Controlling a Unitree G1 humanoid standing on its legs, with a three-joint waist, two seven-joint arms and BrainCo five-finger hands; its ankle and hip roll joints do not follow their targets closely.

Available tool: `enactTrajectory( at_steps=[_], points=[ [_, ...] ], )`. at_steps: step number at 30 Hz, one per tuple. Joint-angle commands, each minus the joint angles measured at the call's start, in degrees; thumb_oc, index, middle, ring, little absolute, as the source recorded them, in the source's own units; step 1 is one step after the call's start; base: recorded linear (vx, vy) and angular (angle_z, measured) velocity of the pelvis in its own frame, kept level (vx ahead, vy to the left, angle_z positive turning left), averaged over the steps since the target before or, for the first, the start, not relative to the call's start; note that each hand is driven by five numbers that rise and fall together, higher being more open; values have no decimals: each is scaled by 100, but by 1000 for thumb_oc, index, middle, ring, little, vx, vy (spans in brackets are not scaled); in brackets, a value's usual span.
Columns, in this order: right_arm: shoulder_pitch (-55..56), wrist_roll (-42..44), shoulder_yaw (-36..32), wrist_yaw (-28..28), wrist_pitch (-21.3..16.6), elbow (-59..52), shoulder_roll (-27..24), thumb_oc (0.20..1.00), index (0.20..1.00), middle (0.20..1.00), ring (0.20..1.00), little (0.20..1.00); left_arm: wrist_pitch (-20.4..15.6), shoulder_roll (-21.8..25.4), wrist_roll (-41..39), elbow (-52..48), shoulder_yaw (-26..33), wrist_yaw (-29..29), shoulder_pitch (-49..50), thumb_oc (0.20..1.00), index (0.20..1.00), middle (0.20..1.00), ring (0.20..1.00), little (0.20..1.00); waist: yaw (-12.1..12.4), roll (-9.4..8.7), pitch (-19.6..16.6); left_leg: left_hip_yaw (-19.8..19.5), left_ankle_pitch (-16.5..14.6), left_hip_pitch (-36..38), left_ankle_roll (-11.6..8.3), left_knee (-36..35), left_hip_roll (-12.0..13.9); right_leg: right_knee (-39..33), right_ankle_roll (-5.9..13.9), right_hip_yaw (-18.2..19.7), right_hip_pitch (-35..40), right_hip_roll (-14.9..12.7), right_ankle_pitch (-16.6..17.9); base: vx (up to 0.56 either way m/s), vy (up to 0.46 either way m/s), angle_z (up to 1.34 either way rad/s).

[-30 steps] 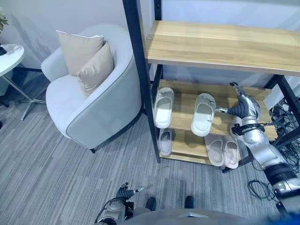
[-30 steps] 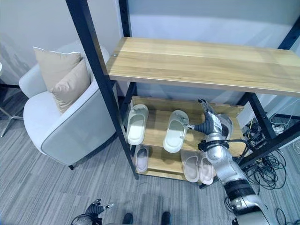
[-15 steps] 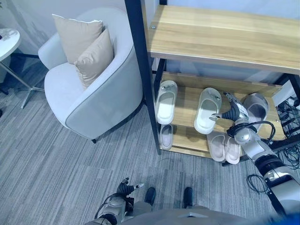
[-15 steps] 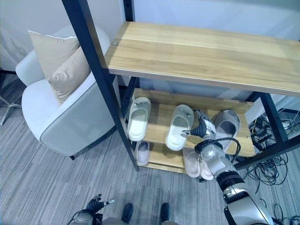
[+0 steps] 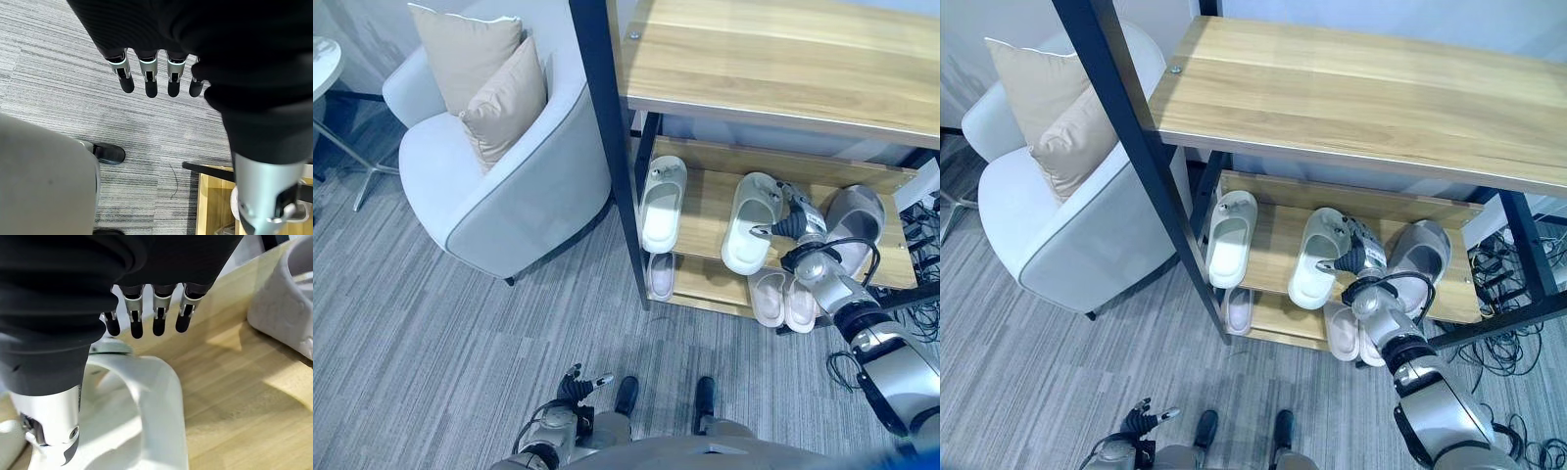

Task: Arrange the slippers neatly on the shoe rack.

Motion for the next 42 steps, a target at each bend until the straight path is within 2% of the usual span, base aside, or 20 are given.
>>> enactTrajectory(
  at_steps=[1, 2, 3, 4, 5, 6, 11, 15, 19, 20, 22, 42],
  points=[
    [-501, 296, 22, -194, -188, 170, -132, 1000, 1000, 1000, 1000, 1000, -90, 8, -64, 365, -354, 114, -135, 1000, 1000, 1000, 1000, 1000, 173, -107, -39, 10, -32, -385, -146, 38, -77, 34, 470, -190, 525, -229, -425, 0, 0, 0],
    [-645, 380, 65, -202, -188, 341, -153, 592, 592, 592, 592, 592, -118, 21, -99, 359, -379, 144, -138, 1000, 1000, 1000, 1000, 1000, 202, -119, -34, -10, -22, -404, -155, 38, -79, 34, 475, -223, 521, -232, -429, 0, 0, 0],
    [-647, 381, 65, -202, -188, 341, -153, 564, 564, 564, 564, 564, -118, 20, -99, 359, -379, 144, -138, 1000, 1000, 1000, 1000, 1000, 201, -118, -34, -10, -22, -405, -155, 38, -79, 34, 475, -223, 521, -232, -429, -7, 12, 4],
    [-677, 388, 71, -210, -137, 284, -138, 363, 363, 363, 363, 363, -107, 15, -144, 351, -373, 138, -124, 1000, 1000, 1000, 1000, 1000, 195, -123, -34, -8, -23, -415, -156, 38, -78, 34, 476, -222, 510, -234, -420, 2, 11, 9],
    [-686, 395, 72, -217, -136, 310, -120, 313, 313, 313, 313, 313, -104, 14, -145, 347, -377, 133, -113, 1000, 1000, 1000, 1000, 1000, 200, -127, -33, -12, -23, -411, -155, 38, -76, 34, 477, -222, 513, -233, -421, 4, 12, 8],
    [-688, 406, 57, -235, -146, 345, -95, 200, 200, 200, 200, 200, -104, 12, -135, 346, -386, 139, -97, 1000, 1000, 1000, 1000, 1000, 205, -133, -28, -15, -22, -406, -154, 38, -76, 34, 477, -229, 519, -231, -423, 7, 10, 5],
    [-467, 365, -1, -467, -256, 220, 5, 200, 200, 200, 200, 200, -92, -44, -53, 387, -422, 187, -51, 1000, 1000, 1000, 1000, 1000, 203, -152, -33, -50, -39, -374, -148, 38, -81, 34, 478, -275, 559, -244, -429, 0, 0, 0],
    [-268, 168, -74, -572, -188, -299, 36, 200, 200, 200, 200, 200, -73, -74, -66, 368, -358, 197, -49, 1000, 1000, 1000, 1000, 1000, 161, -165, -35, -42, -58, -351, -137, 38, -88, 34, 475, -271, 583, -247, -433, 0, 0, 0],
    [-77, -57, -273, -939, -221, -687, 47, 200, 200, 200, 200, 200, -73, -97, -35, 341, -355, 213, -68, 1000, 1000, 1000, 1000, 1000, 153, -179, -31, -51, -71, -346, -122, 38, -98, 34, 486, -267, 574, -262, -427, -6, 14, 3],
    [31, -329, -276, -1070, -264, -1029, -1, 200, 200, 200, 200, 200, -54, -92, 80, 354, -328, 191, -77, 1000, 1000, 1000, 1000, 1000, 157, -192, -38, -49, -83, -343, -108, 38, -101, 34, 489, -264, 572, -273, -431, -4, 30, 7],
    [5, -404, -283, -1040, -266, -1146, -7, 200, 200, 200, 200, 200, -44, -83, 97, 349, -335, 173, -71, 1000, 1000, 1000, 1000, 1000, 166, -208, -41, -58, -89, -342, -101, 38, -102, 34, 494, -263, 567, -278, -424, -3, 18, 0],
    [-598, -436, 297, -1135, -427, -390, 14, 200, 200, 200, 200, 200, -173, 89, -24, 336, -360, 181, -120, 1000, 1000, 1000, 1000, 1000, 501, -520, -29, -285, -34, -531, -160, 38, -141, 34, 518, -534, 517, -295, -409, 7, 12, 4]
  ],
)
